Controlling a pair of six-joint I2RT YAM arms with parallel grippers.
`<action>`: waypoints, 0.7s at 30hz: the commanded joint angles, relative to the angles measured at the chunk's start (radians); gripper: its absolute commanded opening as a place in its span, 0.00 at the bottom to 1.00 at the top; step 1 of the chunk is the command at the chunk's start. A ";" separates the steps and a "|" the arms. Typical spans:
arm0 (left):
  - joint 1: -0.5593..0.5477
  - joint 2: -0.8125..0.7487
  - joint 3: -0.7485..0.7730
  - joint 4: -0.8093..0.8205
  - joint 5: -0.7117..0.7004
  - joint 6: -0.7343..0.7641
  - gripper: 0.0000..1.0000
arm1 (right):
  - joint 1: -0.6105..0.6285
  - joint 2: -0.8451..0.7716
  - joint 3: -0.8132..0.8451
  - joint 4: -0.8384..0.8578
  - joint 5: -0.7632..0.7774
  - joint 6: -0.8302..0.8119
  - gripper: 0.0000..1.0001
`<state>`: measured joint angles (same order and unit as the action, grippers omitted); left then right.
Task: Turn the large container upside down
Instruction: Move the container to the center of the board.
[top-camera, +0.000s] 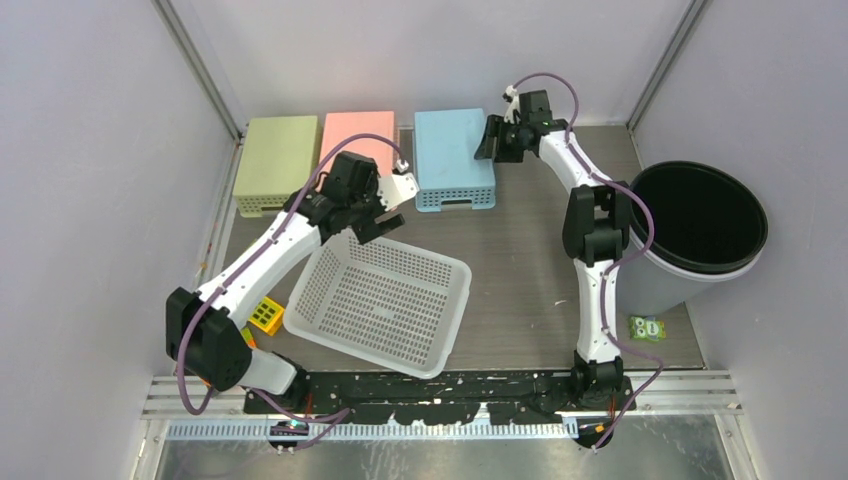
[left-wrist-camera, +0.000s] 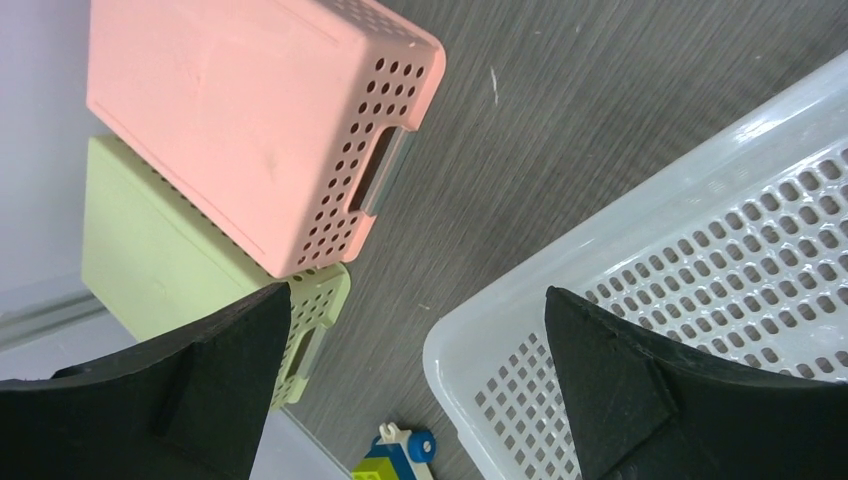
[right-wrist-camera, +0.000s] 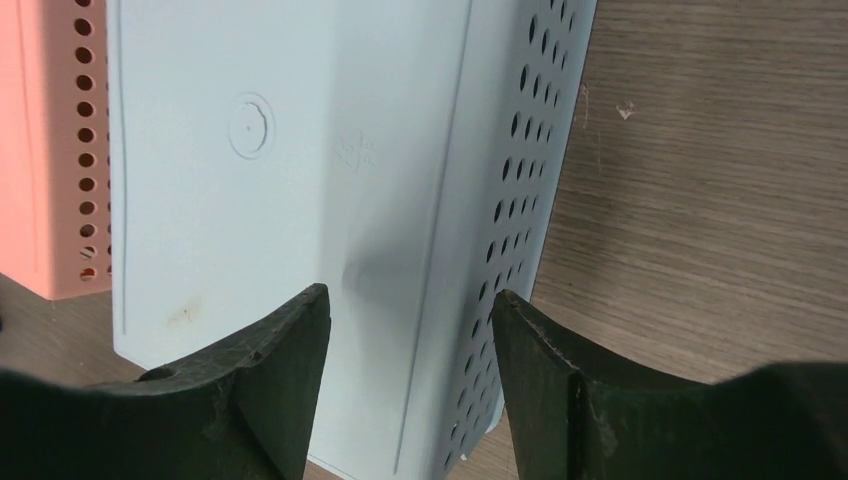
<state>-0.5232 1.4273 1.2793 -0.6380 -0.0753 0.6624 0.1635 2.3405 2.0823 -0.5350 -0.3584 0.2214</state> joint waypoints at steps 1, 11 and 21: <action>-0.004 -0.020 -0.008 0.031 0.058 -0.021 1.00 | -0.005 -0.019 0.048 0.021 -0.064 0.027 0.65; -0.004 0.004 0.007 0.016 0.068 -0.034 1.00 | -0.002 0.034 0.078 0.023 -0.130 0.045 0.63; -0.004 0.012 0.003 0.015 0.071 -0.039 1.00 | 0.022 0.052 0.084 0.011 -0.128 0.014 0.62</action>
<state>-0.5255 1.4372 1.2781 -0.6399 -0.0242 0.6353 0.1673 2.3936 2.1227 -0.5327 -0.4660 0.2493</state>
